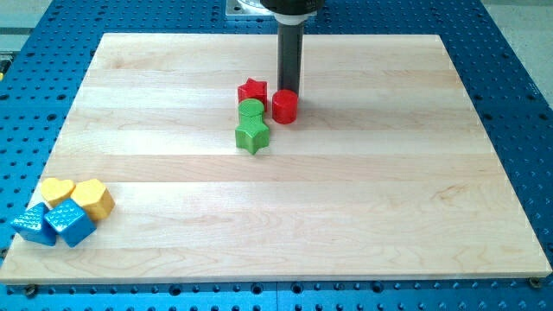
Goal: Move the arm to the right of the red circle
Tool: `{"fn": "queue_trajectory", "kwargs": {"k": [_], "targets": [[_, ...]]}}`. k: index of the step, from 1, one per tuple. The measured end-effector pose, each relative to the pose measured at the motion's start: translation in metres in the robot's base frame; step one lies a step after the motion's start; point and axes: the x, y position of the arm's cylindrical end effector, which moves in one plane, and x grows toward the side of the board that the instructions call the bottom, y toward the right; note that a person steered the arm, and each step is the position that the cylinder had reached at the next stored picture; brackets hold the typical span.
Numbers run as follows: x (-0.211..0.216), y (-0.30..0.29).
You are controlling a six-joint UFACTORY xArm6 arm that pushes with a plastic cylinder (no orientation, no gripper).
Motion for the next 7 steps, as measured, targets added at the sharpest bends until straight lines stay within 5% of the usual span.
{"fn": "queue_trajectory", "kwargs": {"k": [3, 7], "targets": [[0.098, 0.086], [0.132, 0.089]]}}
